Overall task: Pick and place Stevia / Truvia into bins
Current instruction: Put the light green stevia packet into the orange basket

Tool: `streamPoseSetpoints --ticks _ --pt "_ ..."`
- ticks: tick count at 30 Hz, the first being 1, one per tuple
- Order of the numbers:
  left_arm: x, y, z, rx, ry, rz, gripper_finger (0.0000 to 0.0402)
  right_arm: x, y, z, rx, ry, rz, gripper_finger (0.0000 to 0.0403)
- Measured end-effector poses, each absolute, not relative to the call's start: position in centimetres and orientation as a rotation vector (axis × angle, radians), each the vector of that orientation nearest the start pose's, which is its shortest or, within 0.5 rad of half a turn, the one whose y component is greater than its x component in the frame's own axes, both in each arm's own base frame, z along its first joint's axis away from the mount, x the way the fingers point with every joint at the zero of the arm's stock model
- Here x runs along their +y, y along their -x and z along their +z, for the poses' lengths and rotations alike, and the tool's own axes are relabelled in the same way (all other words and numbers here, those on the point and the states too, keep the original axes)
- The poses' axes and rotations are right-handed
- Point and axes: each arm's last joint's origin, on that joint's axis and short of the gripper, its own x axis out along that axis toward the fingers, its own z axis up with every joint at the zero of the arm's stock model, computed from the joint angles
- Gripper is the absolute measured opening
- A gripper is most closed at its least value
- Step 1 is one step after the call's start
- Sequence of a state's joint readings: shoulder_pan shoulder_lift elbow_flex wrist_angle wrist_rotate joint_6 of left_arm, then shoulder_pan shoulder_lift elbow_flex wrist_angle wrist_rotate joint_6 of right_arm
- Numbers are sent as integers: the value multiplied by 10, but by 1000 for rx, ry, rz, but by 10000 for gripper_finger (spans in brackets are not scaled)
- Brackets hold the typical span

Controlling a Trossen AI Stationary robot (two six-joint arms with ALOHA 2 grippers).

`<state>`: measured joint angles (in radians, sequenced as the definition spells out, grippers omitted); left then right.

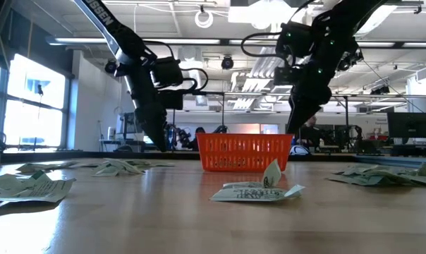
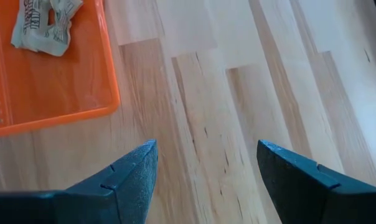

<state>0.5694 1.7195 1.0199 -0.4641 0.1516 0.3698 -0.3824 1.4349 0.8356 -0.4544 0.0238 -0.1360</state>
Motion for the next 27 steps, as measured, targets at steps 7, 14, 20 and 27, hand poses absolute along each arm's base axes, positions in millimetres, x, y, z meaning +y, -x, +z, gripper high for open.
streamPoseSetpoints --ticks 7,14,20,27 --pt "171 -275 164 1136 85 161 218 -102 -249 193 1060 -69 -299 263" --pt "171 -276 165 1122 78 164 218 -106 -247 193 1059 -79 -317 263" --pt "172 -277 165 1112 73 168 218 -109 -246 193 1059 -85 -330 263" --pt "173 -278 166 1100 67 172 218 -109 -246 193 1059 -86 -330 263"
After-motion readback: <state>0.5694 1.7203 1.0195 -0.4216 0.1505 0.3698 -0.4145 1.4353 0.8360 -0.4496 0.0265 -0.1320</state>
